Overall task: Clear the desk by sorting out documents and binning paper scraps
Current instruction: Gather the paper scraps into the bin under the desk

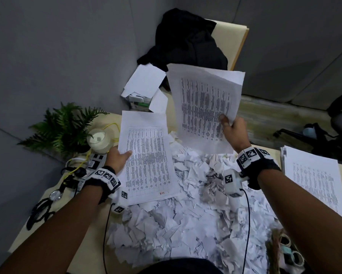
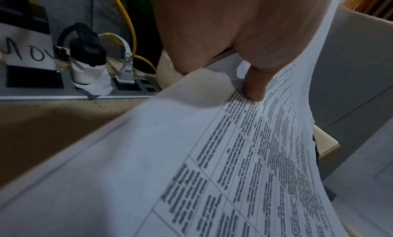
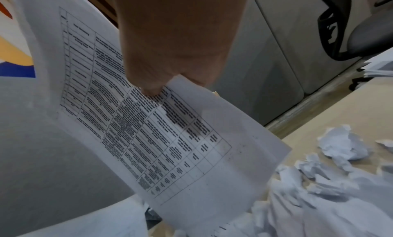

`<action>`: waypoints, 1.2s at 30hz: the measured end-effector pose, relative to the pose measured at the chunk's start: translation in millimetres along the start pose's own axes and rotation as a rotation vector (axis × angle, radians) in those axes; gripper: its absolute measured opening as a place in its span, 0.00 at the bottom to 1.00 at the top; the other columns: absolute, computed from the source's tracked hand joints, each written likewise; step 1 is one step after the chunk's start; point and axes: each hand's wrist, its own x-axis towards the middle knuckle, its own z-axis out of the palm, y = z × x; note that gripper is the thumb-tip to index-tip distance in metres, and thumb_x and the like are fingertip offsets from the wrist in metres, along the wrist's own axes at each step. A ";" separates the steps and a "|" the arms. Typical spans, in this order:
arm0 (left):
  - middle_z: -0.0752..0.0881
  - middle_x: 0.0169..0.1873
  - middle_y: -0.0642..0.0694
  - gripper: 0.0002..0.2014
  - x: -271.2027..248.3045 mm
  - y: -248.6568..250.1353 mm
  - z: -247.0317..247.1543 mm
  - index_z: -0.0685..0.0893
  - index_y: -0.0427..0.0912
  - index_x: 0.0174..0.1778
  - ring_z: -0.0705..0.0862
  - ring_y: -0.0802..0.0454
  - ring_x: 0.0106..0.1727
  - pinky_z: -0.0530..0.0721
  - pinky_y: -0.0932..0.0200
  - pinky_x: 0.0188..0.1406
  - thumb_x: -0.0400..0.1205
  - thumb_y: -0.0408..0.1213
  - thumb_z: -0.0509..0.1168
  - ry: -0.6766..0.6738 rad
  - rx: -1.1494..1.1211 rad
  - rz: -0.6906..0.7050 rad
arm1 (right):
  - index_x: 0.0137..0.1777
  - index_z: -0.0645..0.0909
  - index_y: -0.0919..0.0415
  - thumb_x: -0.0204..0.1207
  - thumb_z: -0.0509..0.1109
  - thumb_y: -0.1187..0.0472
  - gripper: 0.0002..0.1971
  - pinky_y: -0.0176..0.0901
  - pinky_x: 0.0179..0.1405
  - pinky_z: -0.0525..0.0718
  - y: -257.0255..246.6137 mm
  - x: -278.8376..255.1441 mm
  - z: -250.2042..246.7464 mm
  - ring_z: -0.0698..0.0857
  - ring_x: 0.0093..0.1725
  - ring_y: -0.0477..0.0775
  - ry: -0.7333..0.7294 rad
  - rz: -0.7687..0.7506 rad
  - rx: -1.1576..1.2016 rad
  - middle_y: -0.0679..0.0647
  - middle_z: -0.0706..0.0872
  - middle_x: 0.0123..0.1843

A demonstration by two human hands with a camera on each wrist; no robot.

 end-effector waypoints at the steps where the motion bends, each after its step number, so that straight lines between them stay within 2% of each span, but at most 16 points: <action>1: 0.86 0.58 0.36 0.15 1.0 -0.3 0.1 0.83 0.30 0.63 0.85 0.42 0.58 0.78 0.53 0.60 0.81 0.30 0.69 -0.006 -0.001 -0.003 | 0.50 0.79 0.67 0.85 0.64 0.59 0.10 0.30 0.20 0.75 -3.6 0.2 0.7 0.77 0.22 0.36 0.001 -0.003 0.036 0.54 0.79 0.32; 4: 0.85 0.61 0.37 0.18 3.3 -1.8 -0.6 0.81 0.31 0.66 0.84 0.41 0.62 0.78 0.50 0.65 0.80 0.32 0.70 -0.019 -0.012 -0.040 | 0.47 0.81 0.72 0.85 0.64 0.60 0.13 0.38 0.26 0.82 -13.0 -2.0 5.7 0.80 0.28 0.48 -0.036 -0.024 0.115 0.59 0.81 0.33; 6: 0.84 0.63 0.38 0.21 4.0 -3.3 -1.7 0.79 0.31 0.68 0.82 0.42 0.64 0.75 0.51 0.66 0.80 0.30 0.71 -0.021 -0.061 -0.083 | 0.42 0.81 0.67 0.85 0.65 0.61 0.12 0.44 0.29 0.82 -14.3 -6.9 16.0 0.81 0.30 0.52 -0.096 -0.009 0.144 0.58 0.81 0.32; 8: 0.83 0.63 0.41 0.22 2.9 -4.2 -2.5 0.76 0.29 0.69 0.81 0.44 0.65 0.73 0.53 0.67 0.78 0.27 0.71 -0.011 -0.139 -0.124 | 0.42 0.81 0.59 0.83 0.68 0.61 0.07 0.43 0.32 0.83 -8.7 -14.6 34.6 0.83 0.31 0.48 -0.167 0.042 0.164 0.53 0.83 0.34; 11: 0.84 0.62 0.41 0.23 -0.5 -5.8 -3.2 0.78 0.31 0.67 0.83 0.43 0.65 0.74 0.49 0.71 0.76 0.22 0.71 -0.032 -0.269 -0.130 | 0.53 0.81 0.61 0.80 0.72 0.61 0.06 0.44 0.40 0.85 8.6 -33.2 71.8 0.87 0.37 0.42 -0.284 0.107 0.028 0.52 0.88 0.42; 13: 0.85 0.63 0.43 0.22 -4.4 -4.3 -5.2 0.80 0.36 0.68 0.83 0.45 0.65 0.73 0.44 0.74 0.78 0.31 0.73 -0.058 -0.360 -0.121 | 0.63 0.80 0.65 0.78 0.73 0.61 0.15 0.41 0.50 0.81 15.3 -47.4 96.3 0.87 0.50 0.53 -0.321 0.154 -0.148 0.59 0.88 0.54; 14: 0.85 0.64 0.46 0.26 -2.8 -8.1 -6.4 0.79 0.38 0.70 0.82 0.47 0.67 0.72 0.43 0.75 0.78 0.42 0.74 -0.066 -0.398 -0.117 | 0.66 0.78 0.66 0.78 0.73 0.61 0.18 0.37 0.50 0.77 16.0 -53.8 106.7 0.86 0.56 0.56 -0.312 0.182 -0.193 0.60 0.87 0.59; 16: 0.81 0.69 0.53 0.43 -6.1 -7.6 -8.5 0.76 0.43 0.75 0.77 0.52 0.72 0.67 0.44 0.78 0.68 0.66 0.73 -0.085 -0.427 -0.139 | 0.68 0.76 0.66 0.77 0.73 0.61 0.21 0.37 0.52 0.76 17.2 -61.9 126.3 0.84 0.61 0.60 -0.302 0.235 -0.192 0.61 0.86 0.62; 17: 0.79 0.71 0.55 0.47 -8.3 -7.4 -8.8 0.74 0.45 0.76 0.76 0.54 0.73 0.66 0.46 0.78 0.65 0.70 0.73 -0.080 -0.429 -0.138 | 0.68 0.77 0.65 0.77 0.74 0.61 0.21 0.42 0.55 0.80 15.6 -65.4 134.3 0.85 0.60 0.61 -0.307 0.232 -0.153 0.62 0.86 0.61; 19: 0.78 0.71 0.56 0.43 -5.6 -13.0 -9.8 0.74 0.51 0.74 0.75 0.53 0.73 0.67 0.46 0.76 0.66 0.68 0.74 -0.071 -0.456 -0.159 | 0.64 0.78 0.63 0.76 0.74 0.63 0.17 0.51 0.54 0.86 14.1 -69.5 143.8 0.88 0.52 0.56 -0.374 0.240 0.020 0.57 0.89 0.54; 22: 0.70 0.79 0.49 0.45 -4.9 -16.8 -14.7 0.73 0.56 0.77 0.69 0.49 0.79 0.63 0.37 0.78 0.66 0.75 0.68 -0.148 -0.546 -0.295 | 0.58 0.79 0.62 0.78 0.73 0.67 0.11 0.38 0.39 0.85 7.8 -71.1 144.0 0.88 0.39 0.41 -0.466 0.259 0.211 0.44 0.90 0.40; 24: 0.65 0.80 0.50 0.47 -7.1 -16.0 -16.1 0.72 0.55 0.77 0.68 0.51 0.77 0.61 0.36 0.79 0.64 0.76 0.69 -0.133 -0.545 -0.312 | 0.60 0.80 0.62 0.78 0.73 0.64 0.12 0.44 0.45 0.88 6.7 -65.4 143.8 0.89 0.44 0.48 -0.421 0.227 0.083 0.50 0.91 0.45; 27: 0.77 0.74 0.52 0.56 -11.1 -13.5 -10.7 0.73 0.51 0.77 0.72 0.50 0.76 0.60 0.41 0.79 0.54 0.73 0.77 -0.149 -0.457 -0.200 | 0.66 0.77 0.65 0.77 0.70 0.66 0.17 0.42 0.51 0.84 11.4 -60.2 143.6 0.87 0.50 0.57 -0.303 0.293 -0.238 0.61 0.88 0.57; 30: 0.77 0.74 0.54 0.53 -6.9 -18.5 -6.2 0.70 0.49 0.78 0.73 0.53 0.76 0.65 0.46 0.78 0.59 0.66 0.80 -0.113 -0.354 -0.162 | 0.67 0.77 0.66 0.76 0.69 0.70 0.19 0.47 0.53 0.84 17.6 -64.5 143.5 0.86 0.58 0.61 -0.203 0.400 -0.055 0.61 0.86 0.59; 33: 0.76 0.74 0.50 0.45 -7.7 -13.5 -3.7 0.72 0.45 0.77 0.73 0.50 0.75 0.68 0.47 0.77 0.68 0.67 0.73 -0.084 -0.310 -0.187 | 0.63 0.78 0.63 0.78 0.67 0.75 0.15 0.44 0.43 0.87 22.0 -69.9 137.8 0.88 0.51 0.57 -0.231 0.455 0.304 0.58 0.88 0.54; 36: 0.68 0.80 0.48 0.35 -5.5 -10.3 -2.4 0.66 0.41 0.82 0.65 0.48 0.80 0.61 0.50 0.78 0.84 0.61 0.56 -0.047 -0.293 -0.218 | 0.58 0.82 0.59 0.78 0.70 0.73 0.13 0.56 0.58 0.85 31.1 -67.2 128.0 0.88 0.57 0.61 -0.268 0.480 0.397 0.59 0.90 0.57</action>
